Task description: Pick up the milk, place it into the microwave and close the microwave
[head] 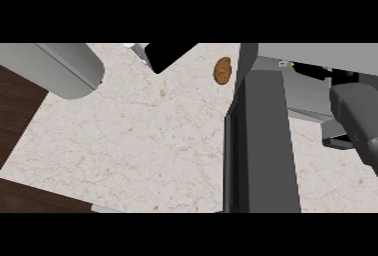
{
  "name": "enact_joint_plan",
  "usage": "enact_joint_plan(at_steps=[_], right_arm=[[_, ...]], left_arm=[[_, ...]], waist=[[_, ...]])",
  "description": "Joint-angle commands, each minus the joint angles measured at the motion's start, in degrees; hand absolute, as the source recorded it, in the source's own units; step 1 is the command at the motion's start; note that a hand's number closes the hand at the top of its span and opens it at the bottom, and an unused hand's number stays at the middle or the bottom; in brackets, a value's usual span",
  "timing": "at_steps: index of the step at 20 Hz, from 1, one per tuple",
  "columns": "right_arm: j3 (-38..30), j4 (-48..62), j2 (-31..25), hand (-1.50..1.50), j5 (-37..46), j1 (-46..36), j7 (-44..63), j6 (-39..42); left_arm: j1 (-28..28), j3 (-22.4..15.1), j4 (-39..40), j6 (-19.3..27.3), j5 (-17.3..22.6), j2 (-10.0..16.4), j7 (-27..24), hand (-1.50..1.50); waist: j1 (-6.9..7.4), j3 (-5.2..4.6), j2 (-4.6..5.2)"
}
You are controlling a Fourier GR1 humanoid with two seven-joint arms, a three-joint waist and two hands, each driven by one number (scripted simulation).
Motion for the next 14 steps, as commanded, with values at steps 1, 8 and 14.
enact_joint_plan(at_steps=[1,8,14], right_arm=[[-2.0,-1.5,2.5,-1.50,-2.3,-2.2,-1.9,4.6],[3.1,1.9,7.5,-1.50,2.9,-5.1,3.9,4.8],[3.4,1.7,10.8,-1.50,3.3,-8.5,7.4,0.0]], left_arm=[[-0.6,0.1,1.1,0.2,-0.8,0.5,0.4,-1.50],[-1.9,-1.1,1.3,0.1,-2.2,0.8,1.1,-1.50],[-4.6,-1.3,2.7,1.3,-2.2,1.2,1.6,-1.50]], waist=[[0.21,0.13,-0.49],[0.71,-0.44,-1.26],[0.15,-0.47,-0.99]])
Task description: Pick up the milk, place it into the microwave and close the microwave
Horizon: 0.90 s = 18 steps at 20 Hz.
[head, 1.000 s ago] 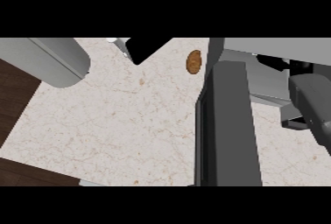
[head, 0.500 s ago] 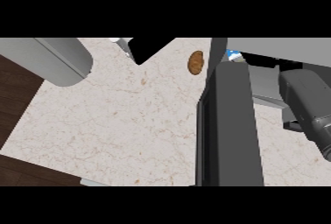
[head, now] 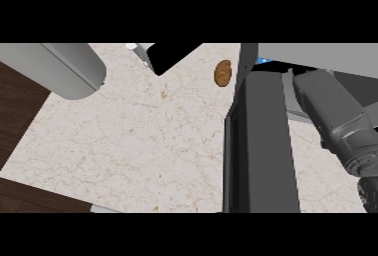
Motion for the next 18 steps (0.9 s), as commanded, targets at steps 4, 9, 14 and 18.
enact_joint_plan(at_steps=[4,9,14,18], right_arm=[[-0.3,-0.8,4.9,-1.50,-0.1,-3.1,2.0,-4.2],[-1.4,-1.6,5.7,-1.50,-0.5,-3.5,1.1,-5.1],[-3.6,-2.5,4.8,-1.50,-2.1,-2.6,-0.1,-7.3],[-3.9,-2.5,1.9,-1.50,-2.2,-1.1,-1.7,-3.7]], left_arm=[[-0.7,-1.1,2.2,-0.5,-1.1,-0.2,0.2,-1.50],[-0.1,-2.6,3.2,-1.6,-2.1,-0.3,0.9,-1.50],[-0.3,-3.7,2.6,-0.9,-3.2,-1.4,1.0,-1.50],[0.8,-4.7,3.7,-1.4,-4.8,-2.6,0.8,-1.50]], waist=[[-0.44,-0.07,-0.49],[-1.55,-0.02,-0.82],[-3.36,0.00,-1.41],[-4.88,-0.06,-1.96]])
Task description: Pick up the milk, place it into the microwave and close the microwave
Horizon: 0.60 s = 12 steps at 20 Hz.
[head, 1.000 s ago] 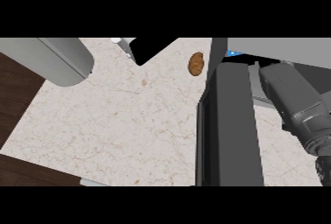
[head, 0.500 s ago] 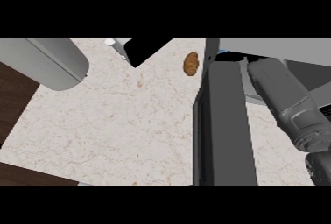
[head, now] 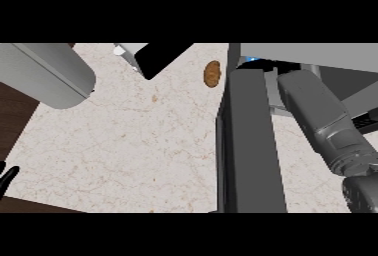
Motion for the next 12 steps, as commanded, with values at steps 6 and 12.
enact_joint_plan(at_steps=[6,12], right_arm=[[-1.9,-0.7,-0.8,-1.50,-1.7,2.9,-2.2,2.8],[-3.9,-0.6,-2.8,-1.50,-4.1,6.1,-5.3,15.5]], left_arm=[[1.2,-3.0,3.0,-3.0,-4.8,-2.9,-2.9,-1.50],[0.8,-8.3,3.8,-7.1,-7.4,-3.6,-3.7,-1.50]], waist=[[-2.74,-0.23,-1.84],[-3.91,-0.15,-2.06]])
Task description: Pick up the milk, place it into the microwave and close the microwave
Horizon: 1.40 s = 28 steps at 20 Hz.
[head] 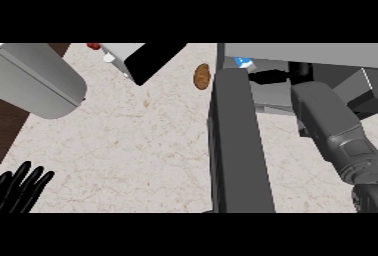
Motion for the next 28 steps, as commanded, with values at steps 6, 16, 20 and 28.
enact_joint_plan(at_steps=[6,16,20,28], right_arm=[[-3.3,-0.8,3.2,-1.50,-4.3,7.1,-8.3,18.0],[-3.8,-3.1,7.5,-1.50,-7.3,16.1,-10.1,29.3],[-0.5,-6.5,8.3,-1.50,-5.4,23.4,-13.1,29.5],[3.1,-16.2,8.2,-1.50,-4.7,38.5,-14.3,28.2]], left_arm=[[-0.8,-7.9,3.7,-7.0,-4.2,-0.1,-0.4,-1.50],[-6.3,-15.5,10.5,-3.0,-23.4,-7.1,-4.4,-1.50],[-11.4,-15.4,17.1,-1.6,-26.5,-7.3,-6.1,-1.50],[-16.3,-20.8,24.3,5.2,-33.7,-7.9,-10.8,1.50]], waist=[[-2.95,-0.04,-1.22],[-5.89,-0.24,-2.78],[-6.76,-0.29,-2.99],[-8.03,-0.40,-3.40]])
